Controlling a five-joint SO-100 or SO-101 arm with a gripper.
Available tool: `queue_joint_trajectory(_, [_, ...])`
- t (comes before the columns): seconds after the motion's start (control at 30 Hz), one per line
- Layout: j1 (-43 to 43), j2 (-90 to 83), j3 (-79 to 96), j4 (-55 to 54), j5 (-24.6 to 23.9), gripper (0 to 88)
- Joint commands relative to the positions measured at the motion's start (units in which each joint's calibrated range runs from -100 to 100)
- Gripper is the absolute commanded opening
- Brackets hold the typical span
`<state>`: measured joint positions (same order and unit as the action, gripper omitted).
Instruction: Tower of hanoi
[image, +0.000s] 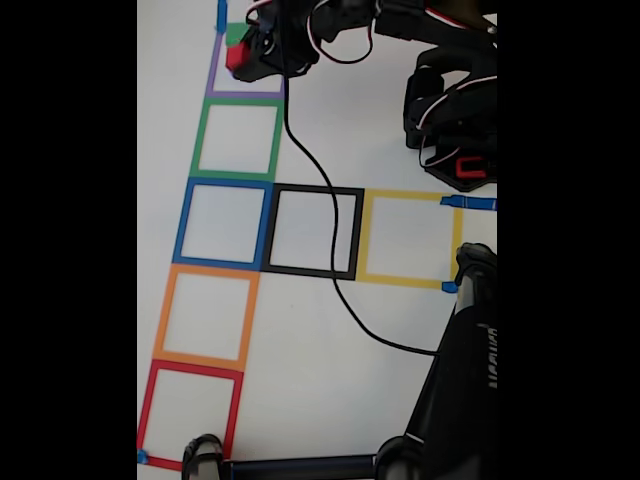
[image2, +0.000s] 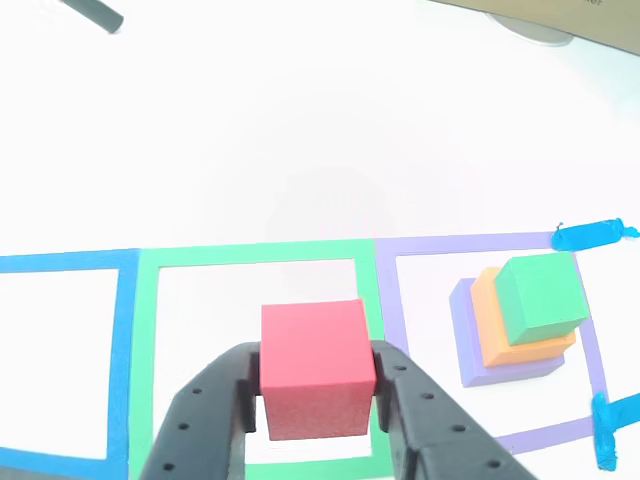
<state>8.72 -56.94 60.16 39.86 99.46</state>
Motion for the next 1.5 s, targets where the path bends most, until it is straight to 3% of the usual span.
queue_joint_trajectory(0.0, [0.49, 3.13, 13.2, -23.83, 0.54, 2.5])
queue_joint_trajectory(0.23, [-1.43, 11.2, 29.02, -52.33, 0.54, 2.5])
queue_joint_trajectory(0.73, [-3.35, 46.08, 31.2, -89.74, 0.54, 2.6])
queue_joint_trajectory(0.93, [-2.87, 56.82, 26.93, -97.35, 0.54, 3.2])
queue_joint_trajectory(1.47, [-4.98, 73.21, 15.75, -104.15, 0.54, 4.0])
